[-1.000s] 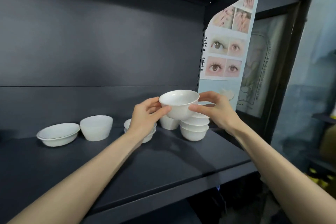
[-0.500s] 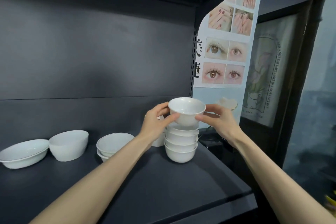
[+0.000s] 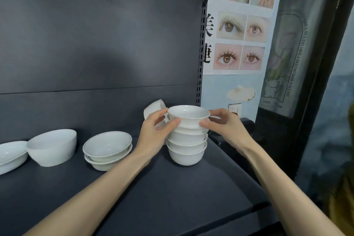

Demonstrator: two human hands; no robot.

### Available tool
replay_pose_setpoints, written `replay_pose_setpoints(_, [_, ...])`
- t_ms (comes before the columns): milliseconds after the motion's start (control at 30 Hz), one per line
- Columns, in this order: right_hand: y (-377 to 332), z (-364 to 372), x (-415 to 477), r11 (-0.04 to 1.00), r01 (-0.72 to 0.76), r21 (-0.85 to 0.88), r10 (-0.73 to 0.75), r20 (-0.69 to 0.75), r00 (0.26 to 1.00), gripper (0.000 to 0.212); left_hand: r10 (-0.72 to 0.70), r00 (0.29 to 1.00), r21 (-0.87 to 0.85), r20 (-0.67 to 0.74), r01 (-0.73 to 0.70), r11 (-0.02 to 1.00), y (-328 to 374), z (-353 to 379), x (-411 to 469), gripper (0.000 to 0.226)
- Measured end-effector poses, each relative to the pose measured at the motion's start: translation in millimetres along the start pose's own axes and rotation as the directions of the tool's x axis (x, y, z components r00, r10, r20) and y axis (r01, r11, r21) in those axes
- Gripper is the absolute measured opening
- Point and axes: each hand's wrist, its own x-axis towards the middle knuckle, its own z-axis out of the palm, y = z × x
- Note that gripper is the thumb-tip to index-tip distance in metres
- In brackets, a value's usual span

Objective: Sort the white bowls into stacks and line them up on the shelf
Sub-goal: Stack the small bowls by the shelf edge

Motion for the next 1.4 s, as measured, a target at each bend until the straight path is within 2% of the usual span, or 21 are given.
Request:
replay_pose_setpoints(100, [-0.7,2.6,-0.1,0.999,-0.030,0.045,0.028,0.033,0.999,0.056,-0.004,0.999,-0.058,0.032,0.006,0.998,0.0,5.7,-8.0,0.049])
replay_pose_setpoints(200, [0.8,6.0,5.1,0.992,-0.063,0.109,0.051,0.108,0.993,0.076,-0.039,0.997,-0.071,0.060,0.043,0.997,-3.5,11.3,-14.3,0.069])
replay_pose_setpoints(267, [2.1,8.2,7.1,0.987,-0.061,0.151,0.040,0.140,0.989,0.069,-0.043,0.996,-0.052,0.074,0.047,0.998,-3.3,16.1,-19.3,0.068])
replay_pose_setpoints(367, [5.9,12.2,5.1,0.975,-0.035,0.221,0.004,0.141,0.990,0.042,-0.036,0.999,-0.046,0.035,0.038,0.998,-1.8,21.8,-23.4,0.056])
replay_pose_setpoints(567, [13.7,20.6,4.0,0.961,0.033,0.275,-0.052,0.061,0.997,0.028,-0.054,0.999,-0.096,-0.003,0.053,0.994,-3.6,24.7,-25.9,0.050])
replay_pose_setpoints(767, [18.0,18.8,5.3,0.953,0.053,0.297,-0.087,0.103,0.991,0.039,-0.051,0.999,-0.115,-0.005,0.050,0.992,-8.5,25.9,-28.4,0.050])
replay_pose_setpoints(1000, [20.6,19.4,3.1,0.942,0.061,0.329,-0.098,0.097,0.990,0.025,-0.016,0.999,-0.125,0.028,0.020,0.992,-9.2,26.3,-30.3,0.050])
replay_pose_setpoints(1400, [22.2,19.5,2.2,0.949,0.082,0.305,-0.113,0.085,0.990,0.028,0.038,0.996,-0.153,0.082,-0.025,0.988,-6.0,27.8,-31.8,0.046])
